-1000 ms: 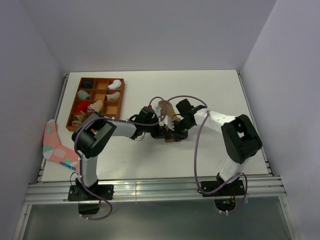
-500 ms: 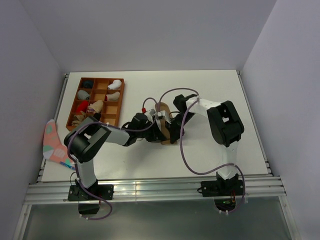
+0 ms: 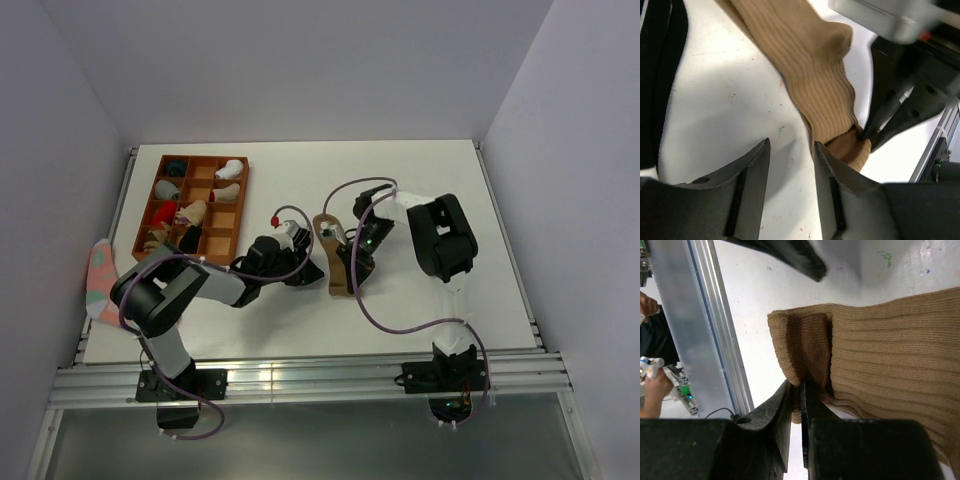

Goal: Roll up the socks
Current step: Roll the sock at the center of the board.

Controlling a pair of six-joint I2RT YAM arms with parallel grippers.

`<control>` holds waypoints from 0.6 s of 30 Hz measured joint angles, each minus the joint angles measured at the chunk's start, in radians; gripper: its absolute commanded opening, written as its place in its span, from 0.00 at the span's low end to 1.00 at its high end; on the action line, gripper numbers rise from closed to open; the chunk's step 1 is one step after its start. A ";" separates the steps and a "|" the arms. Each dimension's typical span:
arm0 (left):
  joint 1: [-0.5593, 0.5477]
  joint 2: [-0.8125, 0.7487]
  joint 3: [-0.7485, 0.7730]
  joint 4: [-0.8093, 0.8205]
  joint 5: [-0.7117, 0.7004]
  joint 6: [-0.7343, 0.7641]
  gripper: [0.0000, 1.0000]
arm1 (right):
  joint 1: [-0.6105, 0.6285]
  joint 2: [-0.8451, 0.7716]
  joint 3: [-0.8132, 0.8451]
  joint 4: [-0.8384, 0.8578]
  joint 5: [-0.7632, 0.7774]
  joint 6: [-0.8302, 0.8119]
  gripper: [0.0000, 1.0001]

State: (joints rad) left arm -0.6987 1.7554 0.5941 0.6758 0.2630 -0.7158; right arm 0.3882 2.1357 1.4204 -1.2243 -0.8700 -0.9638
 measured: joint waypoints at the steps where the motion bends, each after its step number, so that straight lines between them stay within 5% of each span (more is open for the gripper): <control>1: 0.000 -0.007 -0.012 0.016 0.000 0.009 0.47 | 0.000 0.005 0.007 -0.005 0.000 0.003 0.11; 18: -0.098 -0.080 -0.017 0.128 0.070 0.236 0.57 | -0.018 0.050 0.038 0.002 0.003 0.156 0.11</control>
State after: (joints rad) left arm -0.7971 1.6756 0.5774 0.8036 0.3328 -0.4801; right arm 0.3698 2.1853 1.4586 -1.2224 -0.8673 -0.8074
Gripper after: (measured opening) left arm 0.547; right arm 0.149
